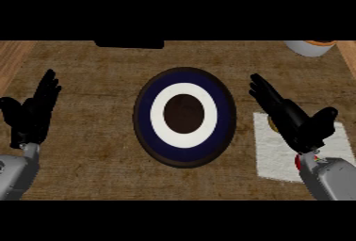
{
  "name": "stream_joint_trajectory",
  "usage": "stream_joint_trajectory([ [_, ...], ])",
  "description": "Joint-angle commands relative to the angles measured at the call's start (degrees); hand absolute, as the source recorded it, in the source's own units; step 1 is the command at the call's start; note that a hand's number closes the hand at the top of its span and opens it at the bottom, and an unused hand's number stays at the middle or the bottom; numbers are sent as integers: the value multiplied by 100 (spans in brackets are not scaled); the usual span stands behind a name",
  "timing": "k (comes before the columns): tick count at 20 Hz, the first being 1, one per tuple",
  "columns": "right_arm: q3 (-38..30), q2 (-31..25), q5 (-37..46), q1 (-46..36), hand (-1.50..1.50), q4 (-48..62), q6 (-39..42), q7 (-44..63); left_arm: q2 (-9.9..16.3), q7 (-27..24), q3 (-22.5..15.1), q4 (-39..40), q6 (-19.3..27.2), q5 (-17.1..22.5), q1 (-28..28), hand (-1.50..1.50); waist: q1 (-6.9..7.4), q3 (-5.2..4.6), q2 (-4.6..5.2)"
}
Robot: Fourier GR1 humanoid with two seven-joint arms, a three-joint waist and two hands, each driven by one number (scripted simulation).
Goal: Pick the tomato from the placemat and place it in the plate
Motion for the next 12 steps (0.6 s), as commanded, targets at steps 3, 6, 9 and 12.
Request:
stream_joint_trajectory([
  [3,-1046,409,250,-137,-150,535,-1624,-99,-37,-20,-174,-321,-27,-172,22,0,-246,14,-173],
  [6,-2079,445,315,-342,-150,716,-2946,-119,-17,-71,-281,-362,-94,-288,-215,0,-526,14,-175],
  [9,-242,-1531,2762,236,150,1513,-2153,511,-114,-72,-453,-365,-267,-259,-183,0,-298,-112,-28],
  [12,-864,287,2381,429,-150,1511,-4230,662,-409,116,-766,-383,-117,-412,-126,0,-363,9,-161],
])
